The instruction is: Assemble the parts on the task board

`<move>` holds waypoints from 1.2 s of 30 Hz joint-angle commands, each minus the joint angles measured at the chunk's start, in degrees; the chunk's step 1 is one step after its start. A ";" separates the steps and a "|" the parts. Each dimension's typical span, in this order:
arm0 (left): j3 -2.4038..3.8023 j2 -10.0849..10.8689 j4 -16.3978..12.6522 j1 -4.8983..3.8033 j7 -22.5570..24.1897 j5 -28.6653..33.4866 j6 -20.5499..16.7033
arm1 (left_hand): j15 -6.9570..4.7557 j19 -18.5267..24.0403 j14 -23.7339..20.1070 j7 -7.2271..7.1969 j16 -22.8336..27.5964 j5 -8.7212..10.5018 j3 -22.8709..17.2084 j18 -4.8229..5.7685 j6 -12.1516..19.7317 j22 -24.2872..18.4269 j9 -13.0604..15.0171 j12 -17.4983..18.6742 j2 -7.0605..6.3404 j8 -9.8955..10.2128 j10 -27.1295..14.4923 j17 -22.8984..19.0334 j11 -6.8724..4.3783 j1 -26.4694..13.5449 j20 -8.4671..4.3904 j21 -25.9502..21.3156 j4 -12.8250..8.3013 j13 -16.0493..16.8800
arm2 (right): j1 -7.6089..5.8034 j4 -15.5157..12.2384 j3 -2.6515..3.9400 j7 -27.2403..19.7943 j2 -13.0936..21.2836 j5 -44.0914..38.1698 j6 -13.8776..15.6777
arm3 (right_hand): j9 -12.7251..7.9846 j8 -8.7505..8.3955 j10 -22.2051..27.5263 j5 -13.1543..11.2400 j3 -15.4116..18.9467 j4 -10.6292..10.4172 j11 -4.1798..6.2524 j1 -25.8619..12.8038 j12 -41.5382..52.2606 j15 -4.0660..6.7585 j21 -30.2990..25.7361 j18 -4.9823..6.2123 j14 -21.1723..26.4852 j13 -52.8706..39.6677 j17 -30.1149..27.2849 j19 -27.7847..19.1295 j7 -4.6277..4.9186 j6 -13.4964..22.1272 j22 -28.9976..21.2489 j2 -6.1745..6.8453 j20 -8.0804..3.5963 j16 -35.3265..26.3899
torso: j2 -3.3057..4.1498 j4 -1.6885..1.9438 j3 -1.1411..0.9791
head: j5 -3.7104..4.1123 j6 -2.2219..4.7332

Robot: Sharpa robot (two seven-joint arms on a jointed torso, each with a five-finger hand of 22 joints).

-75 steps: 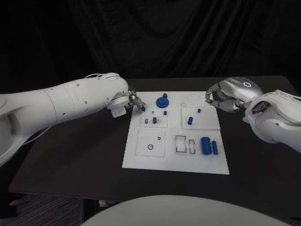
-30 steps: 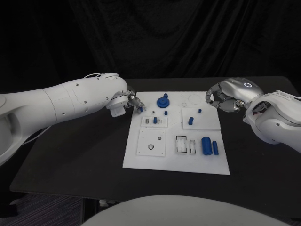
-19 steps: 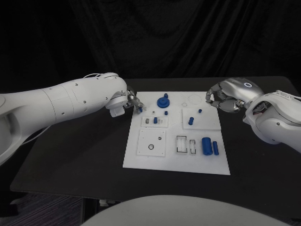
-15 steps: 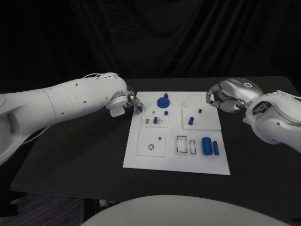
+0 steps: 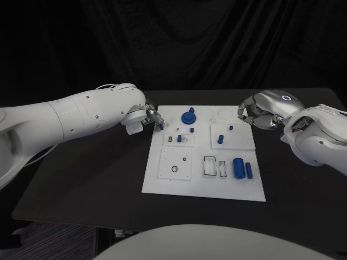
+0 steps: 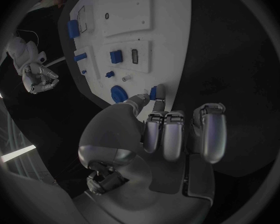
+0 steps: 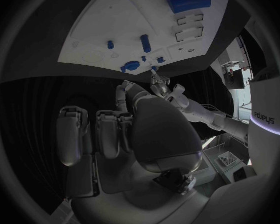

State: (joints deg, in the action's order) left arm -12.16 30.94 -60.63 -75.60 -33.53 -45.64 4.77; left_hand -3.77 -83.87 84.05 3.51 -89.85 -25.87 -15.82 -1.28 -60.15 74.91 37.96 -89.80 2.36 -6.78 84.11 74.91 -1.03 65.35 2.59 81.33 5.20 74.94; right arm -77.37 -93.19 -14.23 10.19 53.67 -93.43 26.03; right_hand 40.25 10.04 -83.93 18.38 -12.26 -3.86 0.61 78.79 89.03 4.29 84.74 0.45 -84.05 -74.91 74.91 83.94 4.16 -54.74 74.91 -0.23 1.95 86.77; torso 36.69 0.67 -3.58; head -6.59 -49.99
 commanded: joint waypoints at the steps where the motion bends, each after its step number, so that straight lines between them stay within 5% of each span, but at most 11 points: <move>1: -0.01 0.02 0.01 0.16 -0.02 0.30 1.38 | 0.43 -1.32 5.95 0.12 -0.15 -0.96 -1.50 -0.91 0.55 12.20 0.29 -0.20 -0.65 -0.56 5.89 15.09 0.39 -0.07 0.42 -0.32 -0.65 15.06 | 0.13 0.02 0.04 0.71 0.01 -0.09 -0.31 | 0.10 0.29 -4.62 0.20 -0.39 0.13 -0.08 0.46 -0.36 -0.09 -0.22 1.00 -4.54 -13.34 8.21 3.54 -0.13 -0.47 13.17 -0.19 0.19 -0.40 | -0.01 -0.05 0.01 | -0.12 -0.01; 26: -0.01 1.09 -0.98 0.17 0.63 0.30 -0.34 | 0.34 -1.50 5.95 0.03 -0.15 -1.12 -9.60 -0.85 0.52 12.29 2.30 -0.20 -2.57 -2.75 5.89 15.09 0.28 -1.23 0.42 -0.02 -5.44 15.06 | 0.16 0.18 0.04 0.71 0.12 -0.09 -0.58 | 0.12 0.30 -4.60 0.22 -0.44 0.23 -0.08 0.55 -0.38 -0.10 -0.19 0.99 -4.53 -13.31 8.14 3.56 -0.13 -0.53 13.18 -0.17 0.19 -0.44 | 0.03 -0.01 0.02 | -0.12 -0.01; 36: 0.00 4.24 -5.75 0.11 2.32 0.79 -5.32 | 0.20 -1.67 5.95 -0.13 -0.15 -1.40 -10.95 -0.79 0.20 12.37 2.79 -0.20 -2.78 -3.41 5.89 15.09 0.14 -2.25 0.30 0.23 -5.62 15.06 | 0.17 0.20 0.04 0.73 0.39 -0.09 -0.54 | 0.15 0.31 -4.58 0.23 -0.49 0.33 -0.08 0.63 -0.40 -0.10 -0.31 1.02 -4.51 -13.29 8.06 3.50 -0.12 -0.59 13.14 -0.15 0.19 -0.48 | -0.02 -0.05 0.04 | 0.16 -0.01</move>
State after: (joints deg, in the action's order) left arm -12.21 34.93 -65.59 -75.57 -32.82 -45.54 2.37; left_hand -3.78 -84.07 84.05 3.68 -89.85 -26.93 -25.41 -1.27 -59.82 74.91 40.71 -89.80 -0.36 -9.99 84.12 74.91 -1.02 63.75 2.79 81.33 0.79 74.94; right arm -77.33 -93.01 -14.23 10.19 53.96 -93.36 25.60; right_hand 40.32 10.03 -83.93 18.38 -12.58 -3.55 0.61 78.79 88.81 4.29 84.74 0.45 -84.05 -74.91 74.91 83.94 3.96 -54.95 74.90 -0.23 1.95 86.52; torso 36.68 0.67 -3.55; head -6.39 -49.99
